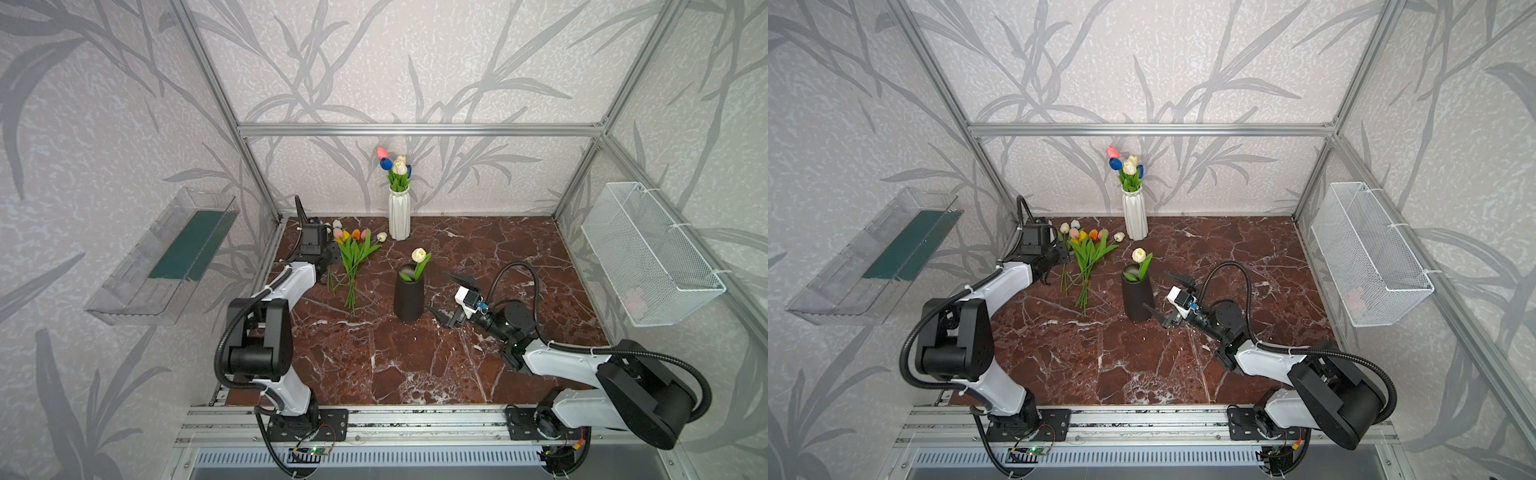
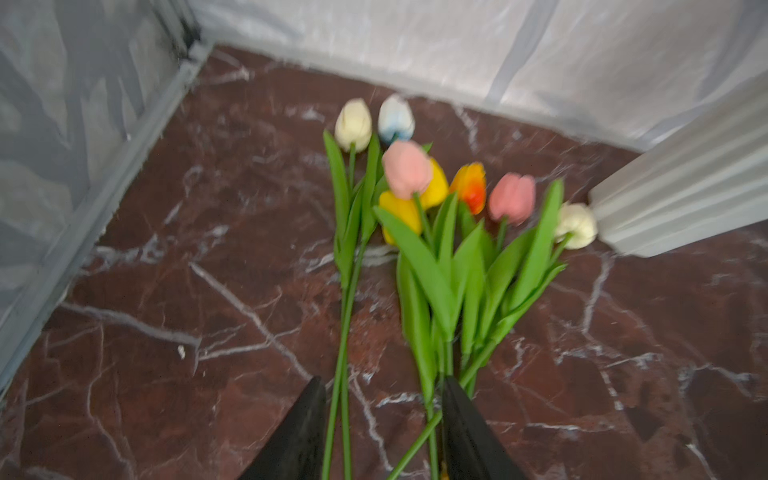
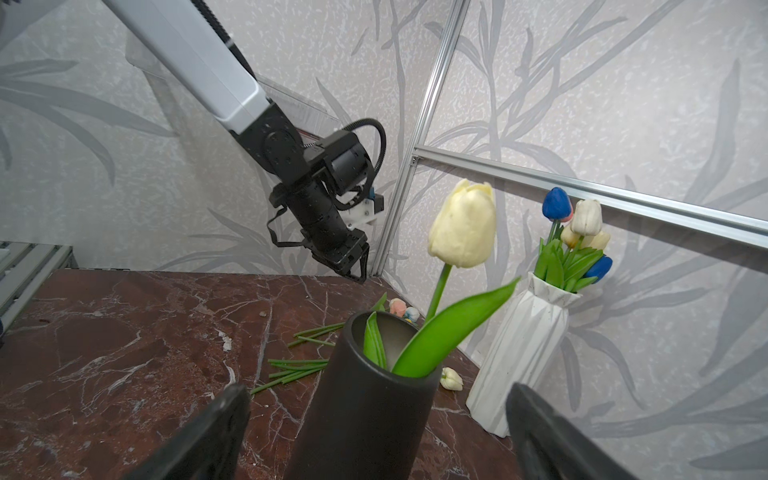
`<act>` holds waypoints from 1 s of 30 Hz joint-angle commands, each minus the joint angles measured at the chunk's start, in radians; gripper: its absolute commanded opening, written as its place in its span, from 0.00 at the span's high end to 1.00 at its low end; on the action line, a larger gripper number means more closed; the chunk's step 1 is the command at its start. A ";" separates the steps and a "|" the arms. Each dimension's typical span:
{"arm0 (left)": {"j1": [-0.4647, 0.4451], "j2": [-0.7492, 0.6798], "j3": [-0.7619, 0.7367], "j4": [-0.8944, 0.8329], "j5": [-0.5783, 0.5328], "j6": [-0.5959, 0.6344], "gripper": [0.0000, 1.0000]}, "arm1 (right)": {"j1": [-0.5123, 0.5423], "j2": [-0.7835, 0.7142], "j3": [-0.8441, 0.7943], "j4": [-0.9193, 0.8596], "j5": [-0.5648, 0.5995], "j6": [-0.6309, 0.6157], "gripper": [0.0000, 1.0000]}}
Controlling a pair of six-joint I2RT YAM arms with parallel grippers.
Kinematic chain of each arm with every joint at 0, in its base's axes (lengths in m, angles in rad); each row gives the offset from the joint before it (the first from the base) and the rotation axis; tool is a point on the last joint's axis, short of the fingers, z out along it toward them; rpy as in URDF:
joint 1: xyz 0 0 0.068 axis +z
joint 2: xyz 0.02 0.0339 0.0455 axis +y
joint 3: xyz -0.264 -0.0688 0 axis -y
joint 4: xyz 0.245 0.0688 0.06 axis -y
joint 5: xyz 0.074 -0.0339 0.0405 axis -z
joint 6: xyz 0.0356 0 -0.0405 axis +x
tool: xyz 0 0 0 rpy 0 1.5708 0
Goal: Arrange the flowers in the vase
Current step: 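Open the left gripper and move it back to the tulip bunch, then close the left gripper on another white tulip stem in the bunch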
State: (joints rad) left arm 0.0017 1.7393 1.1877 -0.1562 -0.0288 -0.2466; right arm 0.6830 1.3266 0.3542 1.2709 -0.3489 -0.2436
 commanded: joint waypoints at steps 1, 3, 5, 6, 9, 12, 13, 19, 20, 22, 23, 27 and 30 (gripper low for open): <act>0.032 0.128 0.156 -0.264 0.026 0.043 0.53 | 0.010 -0.010 0.005 0.048 -0.011 0.000 0.03; 0.038 0.233 0.299 -0.426 0.003 0.071 0.52 | 0.013 -0.012 0.001 0.057 -0.009 -0.002 0.03; 0.041 0.310 0.384 -0.494 -0.008 0.089 0.50 | 0.016 -0.016 -0.002 0.058 -0.012 -0.005 0.03; 0.043 0.343 0.416 -0.512 -0.011 0.096 0.50 | 0.019 -0.018 -0.003 0.053 -0.011 -0.011 0.03; 0.043 0.427 0.499 -0.557 -0.027 0.115 0.54 | 0.026 -0.017 -0.002 0.051 -0.009 -0.018 0.03; 0.043 0.488 0.568 -0.589 -0.022 0.136 0.61 | 0.026 -0.015 -0.004 0.061 -0.007 -0.017 0.03; 0.043 0.499 0.581 -0.592 -0.015 0.136 0.61 | 0.027 -0.015 -0.003 0.060 -0.007 -0.017 0.03; 0.043 0.576 0.666 -0.649 0.012 0.140 0.80 | 0.027 -0.027 -0.018 0.090 0.010 -0.024 0.03; 0.043 0.579 0.670 -0.651 0.007 0.139 0.87 | 0.027 -0.035 -0.020 0.088 0.010 -0.024 0.03; 0.043 0.577 0.668 -0.650 -0.001 0.138 0.92 | 0.029 -0.045 -0.021 0.082 0.011 -0.027 0.03; 0.044 0.572 0.664 -0.644 -0.004 0.140 0.93 | 0.029 -0.049 -0.023 0.082 0.013 -0.026 0.04; 0.047 0.537 0.630 -0.632 -0.027 0.128 1.00 | 0.032 -0.049 -0.024 0.082 0.013 -0.030 0.03; 0.047 0.468 0.564 -0.578 -0.039 0.111 1.00 | 0.033 -0.046 -0.024 0.087 0.014 -0.031 0.03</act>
State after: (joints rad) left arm 0.0460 2.2772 1.8091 -0.7158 -0.0391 -0.1184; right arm 0.7082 1.2968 0.3420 1.3056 -0.3462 -0.2623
